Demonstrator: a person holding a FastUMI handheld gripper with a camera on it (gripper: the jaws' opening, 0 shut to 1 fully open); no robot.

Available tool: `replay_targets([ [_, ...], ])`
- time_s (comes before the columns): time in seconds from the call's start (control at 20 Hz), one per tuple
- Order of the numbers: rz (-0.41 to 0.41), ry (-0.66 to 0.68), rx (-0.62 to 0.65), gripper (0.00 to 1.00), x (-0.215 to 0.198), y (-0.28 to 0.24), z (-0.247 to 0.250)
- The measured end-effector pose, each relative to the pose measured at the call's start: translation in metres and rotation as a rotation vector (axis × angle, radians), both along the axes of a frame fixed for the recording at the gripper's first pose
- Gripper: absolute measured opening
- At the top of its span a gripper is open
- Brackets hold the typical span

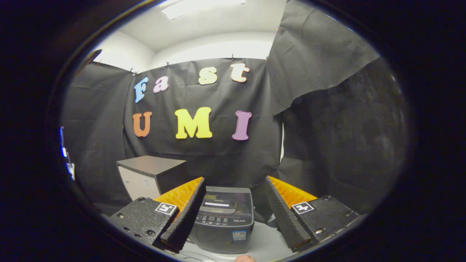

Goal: Put the clothes into the washing machine and then close the washing machine lid.

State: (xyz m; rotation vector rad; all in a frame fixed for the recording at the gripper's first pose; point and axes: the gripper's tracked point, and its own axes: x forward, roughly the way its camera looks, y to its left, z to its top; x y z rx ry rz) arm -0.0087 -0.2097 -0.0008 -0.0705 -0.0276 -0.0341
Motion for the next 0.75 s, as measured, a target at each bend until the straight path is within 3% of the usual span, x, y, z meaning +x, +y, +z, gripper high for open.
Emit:
replay_targets([
  [0.75, 0.019, 0.021, 0.012, 1.0, 0.0083, 0.0031, -0.0062],
])
